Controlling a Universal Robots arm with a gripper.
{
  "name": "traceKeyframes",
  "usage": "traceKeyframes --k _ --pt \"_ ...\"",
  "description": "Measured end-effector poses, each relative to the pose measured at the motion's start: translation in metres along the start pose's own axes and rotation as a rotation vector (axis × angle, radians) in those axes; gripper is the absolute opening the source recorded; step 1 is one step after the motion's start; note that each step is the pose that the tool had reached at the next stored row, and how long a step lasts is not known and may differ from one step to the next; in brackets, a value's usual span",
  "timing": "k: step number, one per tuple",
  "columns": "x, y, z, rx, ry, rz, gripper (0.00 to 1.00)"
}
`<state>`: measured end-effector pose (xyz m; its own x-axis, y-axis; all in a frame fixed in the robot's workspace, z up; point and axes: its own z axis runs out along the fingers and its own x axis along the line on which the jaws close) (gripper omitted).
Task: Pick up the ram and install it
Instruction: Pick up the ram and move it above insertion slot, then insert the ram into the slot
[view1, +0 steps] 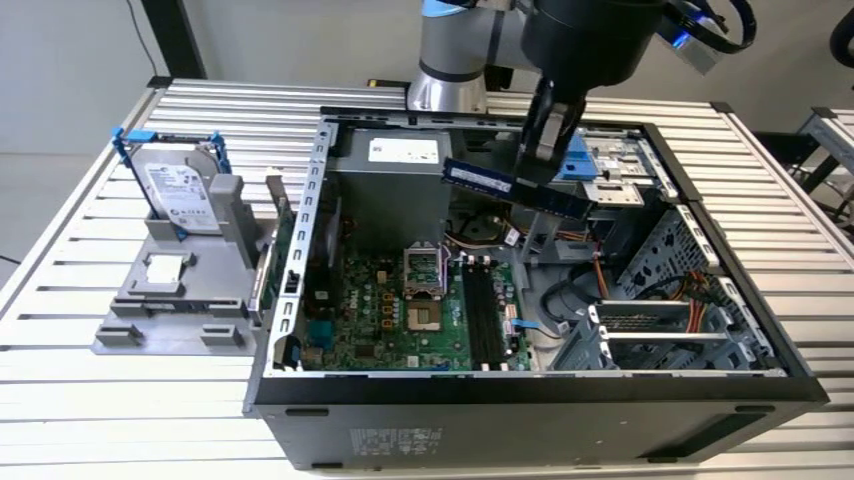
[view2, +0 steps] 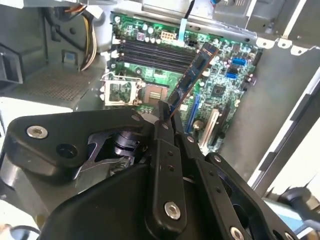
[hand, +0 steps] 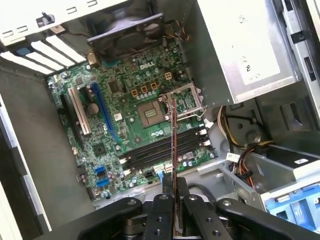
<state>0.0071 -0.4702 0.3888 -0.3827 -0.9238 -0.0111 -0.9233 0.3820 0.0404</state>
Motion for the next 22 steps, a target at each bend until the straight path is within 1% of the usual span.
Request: traceKeyframes --k 14,18,22 --pt "0.0000 0.0000 0.0000 0.0025 -0.0090 0.223 0.00" --pt "0.0000 0.0000 0.0000 0.0031 -0.0112 0.278 0.00" --pt "0.0000 0.0000 0.0000 0.0036 -0.0130 0.322 0.00"
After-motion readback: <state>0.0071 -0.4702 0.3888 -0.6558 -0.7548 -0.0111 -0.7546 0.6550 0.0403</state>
